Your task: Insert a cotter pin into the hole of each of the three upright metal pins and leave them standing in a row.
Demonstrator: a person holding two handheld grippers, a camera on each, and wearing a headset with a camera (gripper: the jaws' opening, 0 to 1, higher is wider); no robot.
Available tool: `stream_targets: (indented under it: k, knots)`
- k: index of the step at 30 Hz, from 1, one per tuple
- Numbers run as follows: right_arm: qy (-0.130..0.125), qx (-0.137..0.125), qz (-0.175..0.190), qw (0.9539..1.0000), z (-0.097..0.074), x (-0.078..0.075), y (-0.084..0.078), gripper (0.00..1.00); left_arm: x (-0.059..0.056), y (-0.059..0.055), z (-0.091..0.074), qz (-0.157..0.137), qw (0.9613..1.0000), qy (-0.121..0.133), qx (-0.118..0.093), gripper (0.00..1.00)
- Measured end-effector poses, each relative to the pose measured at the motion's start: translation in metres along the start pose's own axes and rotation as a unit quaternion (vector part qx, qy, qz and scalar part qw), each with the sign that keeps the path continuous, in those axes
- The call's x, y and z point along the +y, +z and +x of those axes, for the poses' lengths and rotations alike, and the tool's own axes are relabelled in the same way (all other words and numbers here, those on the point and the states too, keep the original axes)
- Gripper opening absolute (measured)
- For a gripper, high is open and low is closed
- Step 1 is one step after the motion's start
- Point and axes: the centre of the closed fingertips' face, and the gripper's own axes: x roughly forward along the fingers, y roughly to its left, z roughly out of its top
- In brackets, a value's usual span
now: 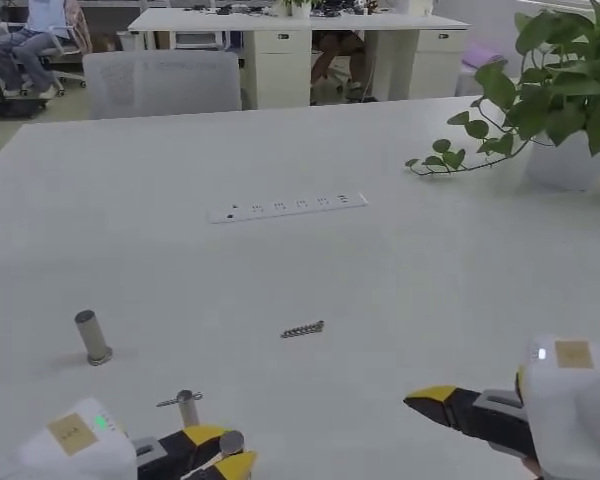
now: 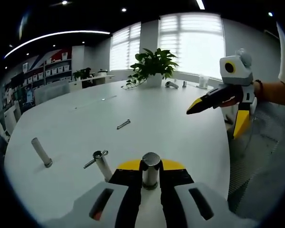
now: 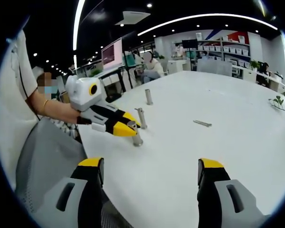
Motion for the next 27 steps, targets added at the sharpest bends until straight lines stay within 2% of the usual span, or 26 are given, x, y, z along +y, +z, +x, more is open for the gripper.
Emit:
stream_targets:
  k: [8,17,27]
  knots:
    - [0.001,0.002,-0.003,1.0,0.001,-0.001,0.001,0.82,0.0,0.0,0.001,-0.011,0.9999,0.002,-0.002,0.12]
    - [-0.006,-0.004,-0.008,0.9999,0.001,-0.01,0.012,0.81,-0.001,0.009,-0.003,-0.021,0.9996,-0.007,-0.019,0.2]
    - [-0.013,0.007,-0.041,0.999,0.004,-0.031,0.029,0.67,-0.005,0.009,-0.021,-0.024,0.9994,-0.015,-0.021,0.35]
